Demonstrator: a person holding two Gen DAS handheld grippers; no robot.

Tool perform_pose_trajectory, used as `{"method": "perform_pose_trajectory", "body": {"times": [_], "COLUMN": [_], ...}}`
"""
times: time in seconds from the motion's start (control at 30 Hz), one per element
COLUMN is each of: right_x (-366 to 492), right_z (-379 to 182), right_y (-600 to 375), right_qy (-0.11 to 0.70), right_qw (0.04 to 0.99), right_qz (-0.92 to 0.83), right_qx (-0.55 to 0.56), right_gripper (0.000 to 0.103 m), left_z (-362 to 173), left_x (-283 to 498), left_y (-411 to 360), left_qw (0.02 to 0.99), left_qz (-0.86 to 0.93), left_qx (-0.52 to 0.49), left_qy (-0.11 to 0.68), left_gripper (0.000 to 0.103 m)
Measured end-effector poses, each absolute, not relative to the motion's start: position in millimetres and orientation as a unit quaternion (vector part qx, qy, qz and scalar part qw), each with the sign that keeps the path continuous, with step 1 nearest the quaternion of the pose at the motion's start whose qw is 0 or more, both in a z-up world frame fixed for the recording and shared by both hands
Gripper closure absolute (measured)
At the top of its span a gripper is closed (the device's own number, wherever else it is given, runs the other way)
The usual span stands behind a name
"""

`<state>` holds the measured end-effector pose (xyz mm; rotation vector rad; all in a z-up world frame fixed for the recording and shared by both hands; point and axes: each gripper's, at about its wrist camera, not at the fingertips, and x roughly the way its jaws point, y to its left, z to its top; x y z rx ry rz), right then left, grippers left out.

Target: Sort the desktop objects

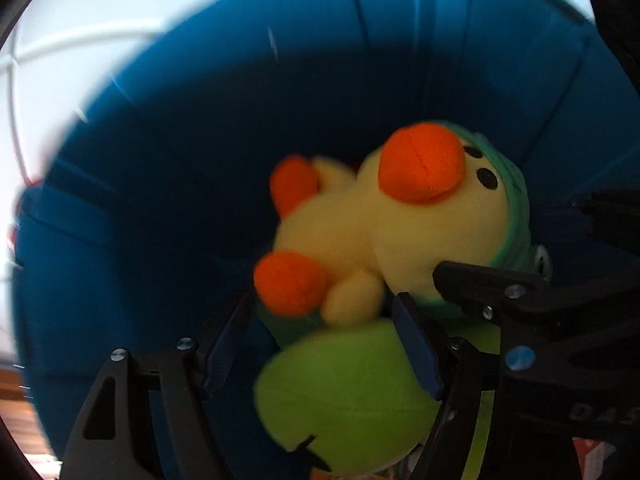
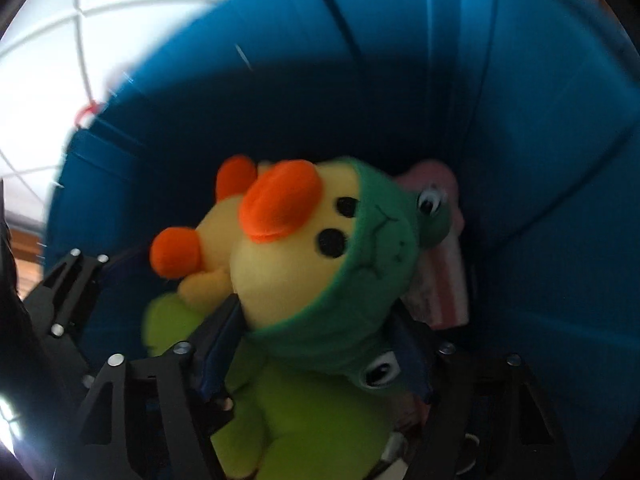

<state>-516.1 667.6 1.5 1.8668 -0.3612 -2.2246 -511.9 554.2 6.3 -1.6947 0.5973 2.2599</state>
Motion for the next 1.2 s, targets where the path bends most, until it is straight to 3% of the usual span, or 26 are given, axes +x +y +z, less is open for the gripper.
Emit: {"method": "perform_pose_trajectory", "body": {"times": [0.33,0.7,0.77,0.83,1.03,1.2], "right_x": [-513,-469,-454,-430,-384,-351], "right_z": [-7,95,112,132,180,199], "right_y": [662,675,670,662,652,647], "right_qy": [-0.129,-0.095,-0.085,-0.069,-0.036,-0.019], "right_qw": [0.100,0.063,0.055,0.049,0.031,0.030], "right_qz": [-0.747,-0.794,-0.802,-0.811,-0.834,-0.853], "right_qx": [0.645,0.597,0.589,0.579,0.550,0.521], "right_gripper": [0.037,0.037,0.032,0.019,0.001,0.000], "left_z": [4,81,96,116,169,192], "left_x": [-497,-438,-430,-409,-370,-329], "left_y": [559,554,544,541,523,503], "left_qw": [0.117,0.139,0.141,0.143,0.151,0.154], "left_qz": [0.778,0.807,0.811,0.820,0.841,0.859], "left_qx": [-0.579,-0.552,-0.547,-0.535,-0.503,-0.471], "left_qy": [0.212,0.157,0.152,0.146,0.129,0.128], "left_gripper": [0.030,0.030,0.030,0.030,0.030,0.030]}}
